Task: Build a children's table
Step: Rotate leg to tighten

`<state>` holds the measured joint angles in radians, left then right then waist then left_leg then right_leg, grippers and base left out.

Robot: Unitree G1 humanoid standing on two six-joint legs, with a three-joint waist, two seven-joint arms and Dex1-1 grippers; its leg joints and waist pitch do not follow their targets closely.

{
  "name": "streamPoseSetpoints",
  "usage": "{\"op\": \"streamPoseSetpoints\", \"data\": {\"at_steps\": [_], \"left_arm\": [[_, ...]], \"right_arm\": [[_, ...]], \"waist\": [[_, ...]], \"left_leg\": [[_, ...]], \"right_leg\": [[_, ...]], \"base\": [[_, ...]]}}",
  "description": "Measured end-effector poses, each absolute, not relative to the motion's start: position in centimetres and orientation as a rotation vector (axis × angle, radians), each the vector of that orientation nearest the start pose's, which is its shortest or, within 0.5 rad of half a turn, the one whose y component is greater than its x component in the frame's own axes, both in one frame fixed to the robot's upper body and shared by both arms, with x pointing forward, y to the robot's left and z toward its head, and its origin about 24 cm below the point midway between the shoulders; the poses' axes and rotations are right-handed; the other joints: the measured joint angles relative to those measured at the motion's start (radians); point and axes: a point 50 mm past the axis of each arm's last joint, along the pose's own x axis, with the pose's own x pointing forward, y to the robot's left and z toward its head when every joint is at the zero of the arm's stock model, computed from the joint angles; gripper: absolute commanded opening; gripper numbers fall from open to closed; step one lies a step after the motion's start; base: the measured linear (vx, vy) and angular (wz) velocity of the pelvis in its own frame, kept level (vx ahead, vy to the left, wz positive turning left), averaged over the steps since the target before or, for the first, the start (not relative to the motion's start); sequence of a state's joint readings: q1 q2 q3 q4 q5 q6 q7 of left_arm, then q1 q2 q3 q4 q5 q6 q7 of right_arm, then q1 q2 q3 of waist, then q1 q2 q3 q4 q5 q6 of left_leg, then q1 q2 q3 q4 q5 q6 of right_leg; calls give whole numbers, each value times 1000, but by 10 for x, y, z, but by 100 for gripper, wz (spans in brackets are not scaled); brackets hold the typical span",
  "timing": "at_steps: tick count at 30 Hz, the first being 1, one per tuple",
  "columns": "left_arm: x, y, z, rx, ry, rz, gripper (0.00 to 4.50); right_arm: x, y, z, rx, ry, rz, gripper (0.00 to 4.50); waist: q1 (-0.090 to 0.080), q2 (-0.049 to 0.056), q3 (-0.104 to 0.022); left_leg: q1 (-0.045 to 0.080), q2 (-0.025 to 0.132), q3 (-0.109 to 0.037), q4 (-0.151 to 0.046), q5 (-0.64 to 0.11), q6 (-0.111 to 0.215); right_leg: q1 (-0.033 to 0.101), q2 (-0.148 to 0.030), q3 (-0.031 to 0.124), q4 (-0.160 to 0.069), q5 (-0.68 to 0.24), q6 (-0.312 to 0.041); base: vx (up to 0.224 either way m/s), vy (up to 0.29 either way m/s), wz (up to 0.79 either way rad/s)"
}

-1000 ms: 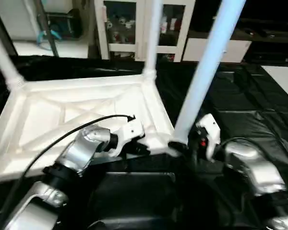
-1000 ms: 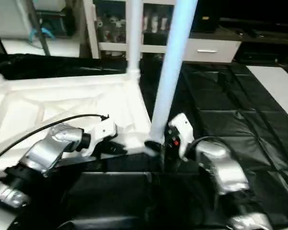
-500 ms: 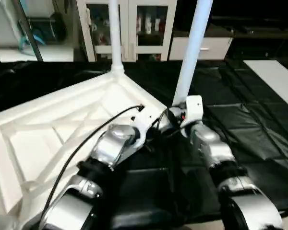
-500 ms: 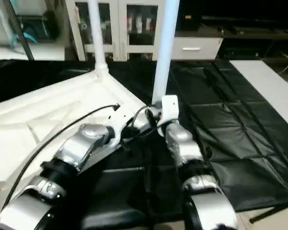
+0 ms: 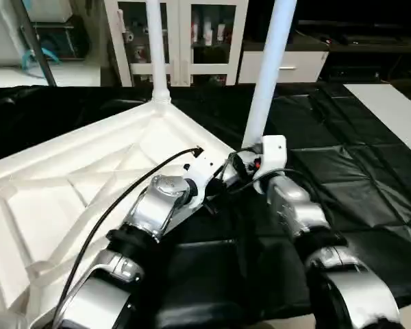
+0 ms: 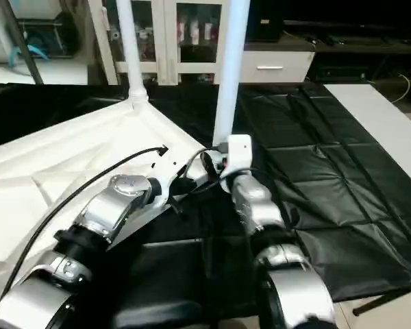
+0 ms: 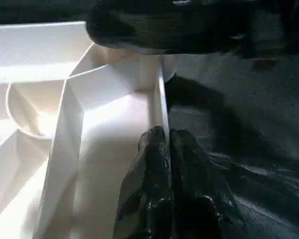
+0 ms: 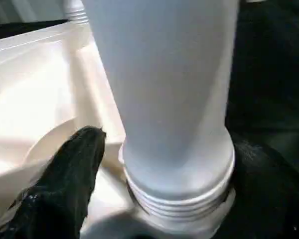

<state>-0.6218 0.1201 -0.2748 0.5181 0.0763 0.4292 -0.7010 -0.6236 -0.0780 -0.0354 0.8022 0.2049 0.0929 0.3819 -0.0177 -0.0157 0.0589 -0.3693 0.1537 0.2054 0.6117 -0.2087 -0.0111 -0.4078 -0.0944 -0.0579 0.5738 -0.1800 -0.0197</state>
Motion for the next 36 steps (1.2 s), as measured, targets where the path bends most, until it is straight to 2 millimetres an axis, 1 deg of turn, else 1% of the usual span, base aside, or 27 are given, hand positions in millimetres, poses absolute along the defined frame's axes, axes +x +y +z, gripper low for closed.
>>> {"op": "streamPoseSetpoints", "data": {"at_steps": [1, 2, 4, 5, 6, 7, 9, 11, 13, 15, 24, 26, 28, 29, 31, 32, 33, 36], "left_arm": [[329, 72, 50, 316, 464, -954, 0], [327, 75, 50, 328, 462, -981, 0], [321, 80, 51, 354, 455, -1074, 0], [318, 82, 50, 354, 457, -1112, 0], [316, 85, 51, 367, 458, -1156, 0], [313, 88, 51, 366, 463, -1184, 0], [307, 91, 52, 359, 469, -1248, 0], [306, 94, 53, 365, 474, -1278, 0], [301, 97, 53, 361, 480, -1323, 0], [299, 100, 55, 361, 481, -1353, 0], [297, 105, 54, 366, 492, -1379, 0], [297, 105, 54, 366, 491, -1379, 0], [297, 105, 54, 366, 491, -1379, 0], [297, 105, 54, 366, 491, -1380, 0], [297, 105, 55, 367, 491, -1380, 0], [297, 105, 55, 367, 491, -1381, 0], [297, 106, 55, 366, 492, -1382, 0], [297, 107, 55, 366, 493, -1385, 0]], "right_arm": [[350, -121, 39, 143, 269, 479, 423], [348, -125, 42, 127, 265, 522, 433], [341, -135, 51, 60, 249, 647, 446], [337, -136, 53, 34, 253, 700, 446], [331, -144, 57, -17, 255, 769, 446], [323, -149, 57, -53, 265, 823, 446], [313, -161, 55, -90, 312, 884, 446], [305, -168, 58, -112, 328, 935, 446], [297, -176, 65, -146, 340, 995, 446], [291, -182, 69, -159, 357, 1038, 446], [286, -177, 63, -147, 394, 1069, 446], [285, -175, 62, -138, 392, 1074, 417], [285, -172, 61, -127, 387, 1078, 400], [285, -171, 61, -124, 387, 1078, 400], [286, -171, 61, -124, 387, 1075, 376], [286, -171, 61, -124, 387, 1074, 376], [286, -171, 61, -125, 387, 1075, 357], [285, -172, 61, -130, 389, 1075, 332]], "waist": [[1, 0, 0], [6, 0, 0], [21, 1, 0], [27, 0, 0], [38, 0, 0], [47, 0, 0], [54, 0, -1], [58, 1, -1], [60, 1, -1], [63, 1, -1], [61, 1, -1], [61, 1, -1], [62, 1, -1], [62, 1, -1], [62, 1, -1], [62, 1, -1], [62, 1, -1], [63, 1, -1]], "left_leg": [[0, 0, 0, -1, 0, 0], [1, 0, 0, -2, 0, 0], [2, 0, 0, -7, 0, -1], [3, 0, 0, -10, 0, -1], [3, 2, 2, -11, 1, -1], [4, 3, 4, -11, 1, -1], [4, 5, 6, -11, 1, -1], [3, 5, 9, -11, 1, -2], [3, 8, 13, -11, 1, -2], [3, 8, 14, -11, 1, -1], [2, 8, 14, -11, 1, -2], [2, 8, 15, -11, 1, -2], [2, 8, 15, -11, 1, -2], [2, 8, 15, -11, 1, -2], [2, 8, 15, -11, 1, -2], [2, 8, 15, -11, 1, -2], [2, 8, 15, -11, 1, -2], [3, 8, 15, -11, 1, -2]], "right_leg": [[0, 0, 0, 1, 2, -3], [0, 0, 0, 2, 5, -4], [0, 0, 0, 3, 6, -3], [1, 0, -1, 3, 6, -3], [1, 1, -1, 4, 8, -3], [2, 1, 0, 4, 10, -2], [4, 1, 1, 6, 11, -1], [4, 1, 2, 7, 15, -7], [5, 1, 4, 8, 14, -5], [5, 1, 4, 7, 13, -4], [5, 1, 5, 8, 13, -3], [5, 1, 5, 8, 13, -3], [5, 1, 5, 8, 13, -3], [5, 1, 5, 8, 13, -3], [5, 1, 5, 8, 13, -3], [5, 1, 5, 8, 13, -3], [5, 1, 5, 8, 13, -3], [5, 1, 5, 9, 13, -3]], "base": [[0, 0, 0], [0, 0, 0], [0, 0, 0], [0, 0, 0], [0, 0, 0], [0, 0, 0], [0, 0, 0], [0, 0, 0], [0, 0, 0], [0, 0, 0], [0, 0, 0], [0, 0, 0], [0, 0, 0], [0, 0, 0], [0, 0, 0], [0, 0, 0], [0, 0, 0], [0, 0, 0]]}}
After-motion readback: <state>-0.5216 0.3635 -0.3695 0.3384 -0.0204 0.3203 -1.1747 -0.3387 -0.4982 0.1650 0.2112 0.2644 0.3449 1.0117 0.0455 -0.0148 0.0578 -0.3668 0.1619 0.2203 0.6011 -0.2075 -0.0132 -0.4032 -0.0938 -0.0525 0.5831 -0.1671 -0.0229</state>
